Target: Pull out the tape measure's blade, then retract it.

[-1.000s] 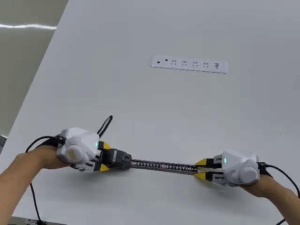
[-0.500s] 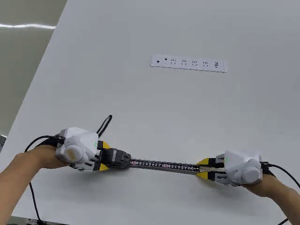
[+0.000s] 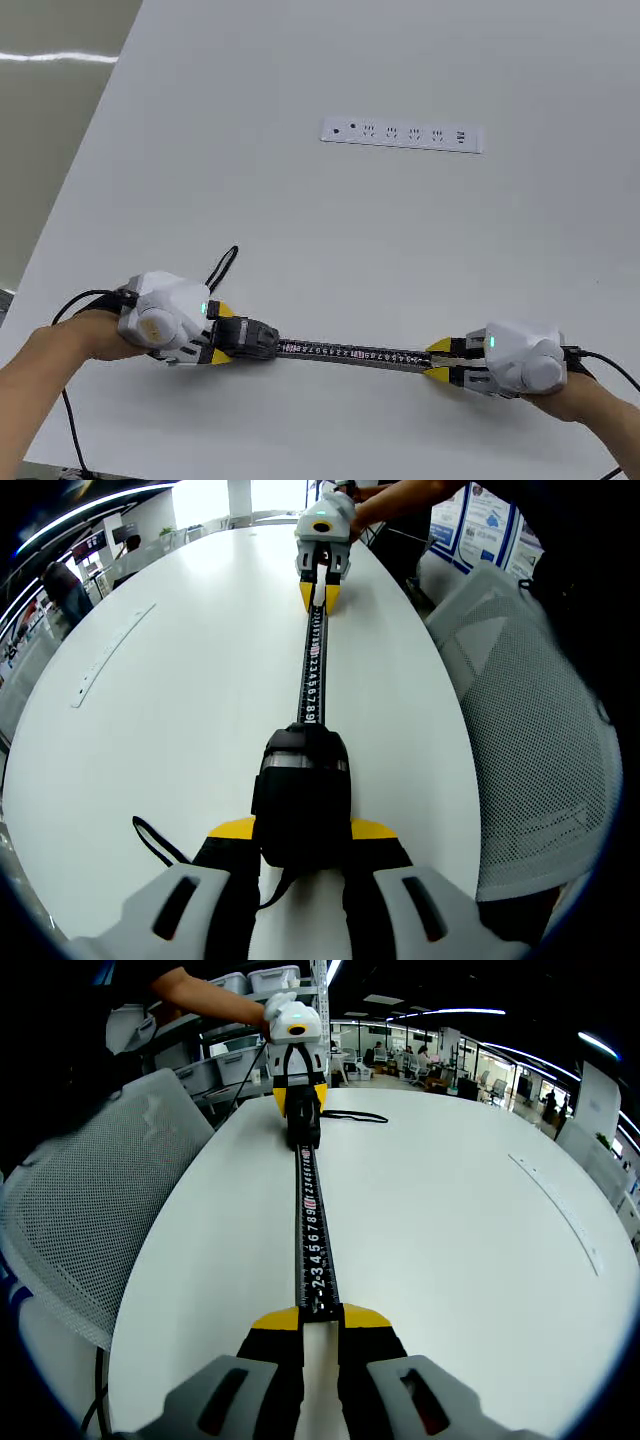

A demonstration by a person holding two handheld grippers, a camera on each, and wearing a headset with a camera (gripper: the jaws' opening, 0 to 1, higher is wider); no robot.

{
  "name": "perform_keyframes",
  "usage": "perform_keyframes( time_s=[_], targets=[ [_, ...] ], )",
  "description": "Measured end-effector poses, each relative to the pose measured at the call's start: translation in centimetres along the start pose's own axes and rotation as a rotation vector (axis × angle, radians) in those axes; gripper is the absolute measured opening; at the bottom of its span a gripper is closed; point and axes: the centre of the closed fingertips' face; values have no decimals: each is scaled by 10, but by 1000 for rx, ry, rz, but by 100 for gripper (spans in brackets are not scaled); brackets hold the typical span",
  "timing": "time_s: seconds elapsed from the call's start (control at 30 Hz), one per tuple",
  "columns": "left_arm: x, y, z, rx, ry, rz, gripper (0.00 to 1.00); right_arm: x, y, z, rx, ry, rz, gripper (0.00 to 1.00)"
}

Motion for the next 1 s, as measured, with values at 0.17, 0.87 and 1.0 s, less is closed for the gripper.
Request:
perform_keyframes(
  time_s=[0.17, 0.87, 1.0],
  targets=[
    [0, 0, 0, 0, 1, -1, 27, -3, 0, -2, 2, 3, -2, 9],
    [0, 0, 0, 2, 5, -3, 27, -7, 0, -8, 1, 21, -9, 10],
    [1, 0, 0, 1, 4, -5, 27, -7, -2, -9, -8, 24, -10, 10]
  ],
)
Point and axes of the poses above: the centre of the closed fingertips' face, and the gripper's own axes: x roughly forward along the fingers, y roughly to its left, z roughly out of its top
